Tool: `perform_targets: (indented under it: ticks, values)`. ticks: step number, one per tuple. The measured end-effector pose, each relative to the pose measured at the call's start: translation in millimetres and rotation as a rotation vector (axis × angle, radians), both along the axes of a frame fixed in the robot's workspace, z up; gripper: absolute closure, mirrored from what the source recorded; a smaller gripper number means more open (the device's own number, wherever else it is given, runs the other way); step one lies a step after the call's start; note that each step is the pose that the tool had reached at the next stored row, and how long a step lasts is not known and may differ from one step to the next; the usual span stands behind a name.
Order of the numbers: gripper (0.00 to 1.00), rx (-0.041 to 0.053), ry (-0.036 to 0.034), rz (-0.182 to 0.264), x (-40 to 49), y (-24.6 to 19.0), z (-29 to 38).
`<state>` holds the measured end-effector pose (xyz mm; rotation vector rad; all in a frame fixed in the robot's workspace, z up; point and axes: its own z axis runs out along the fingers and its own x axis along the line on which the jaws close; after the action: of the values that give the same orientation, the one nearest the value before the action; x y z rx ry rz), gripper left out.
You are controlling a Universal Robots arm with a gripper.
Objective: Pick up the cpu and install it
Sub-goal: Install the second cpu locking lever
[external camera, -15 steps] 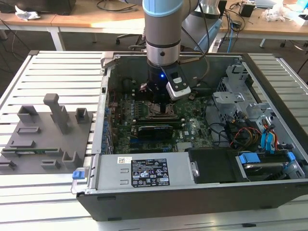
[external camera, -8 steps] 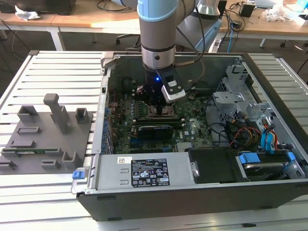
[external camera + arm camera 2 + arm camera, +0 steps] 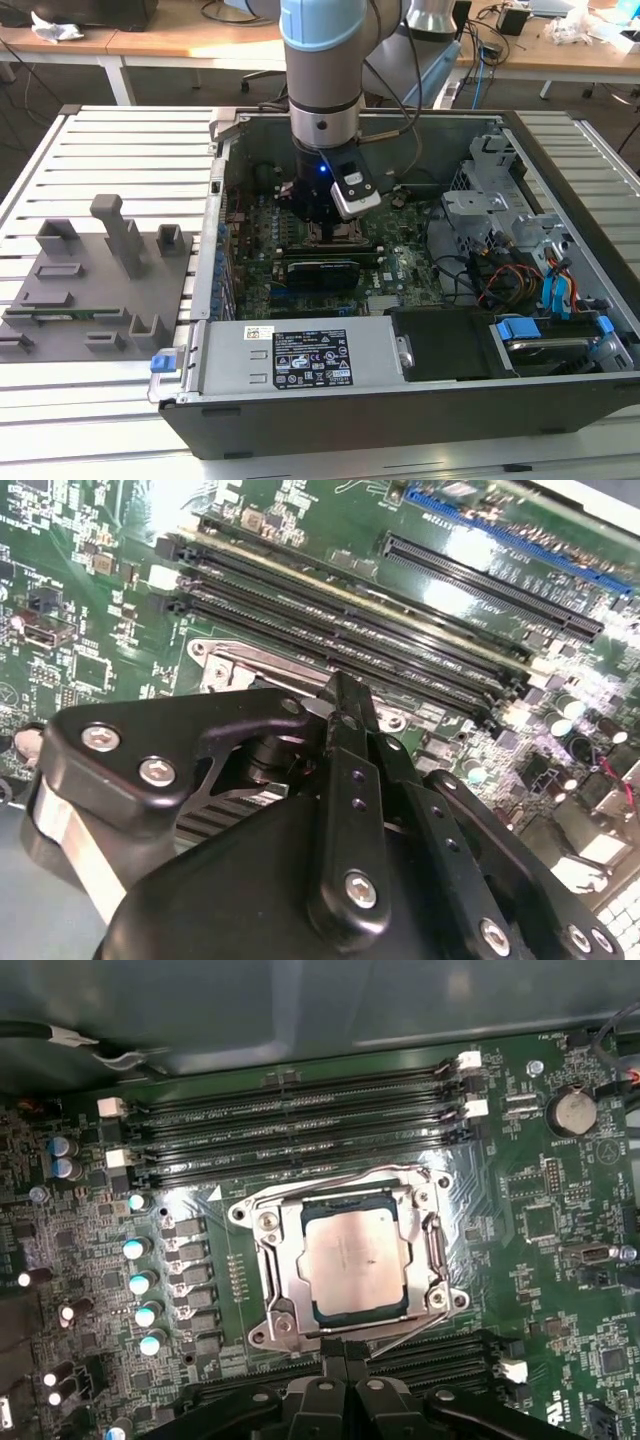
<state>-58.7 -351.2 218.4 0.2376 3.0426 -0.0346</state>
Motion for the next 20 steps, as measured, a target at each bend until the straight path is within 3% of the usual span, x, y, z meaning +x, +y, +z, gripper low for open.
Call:
perform_targets:
  ticks: [5,12,14,15,18,20]
  values:
    - [0.89,0.0072,0.0000,0.000,-4.6,-6.2,-1.0]
    - [0.89,0.0370,0.0000,0.002,-13.2,-15.8,-2.7]
    - [0.89,0.0578,-0.0001,0.004,-14.5,-17.9,-2.8]
    - [0.89,0.0773,-0.0002,0.007,-15.2,-18.9,-3.0]
    - [0.89,0.1086,-0.0002,0.011,-17.1,-21.3,-3.4]
    - [0.89,0.1173,-0.0001,0.013,-18.1,-23.0,-3.7]
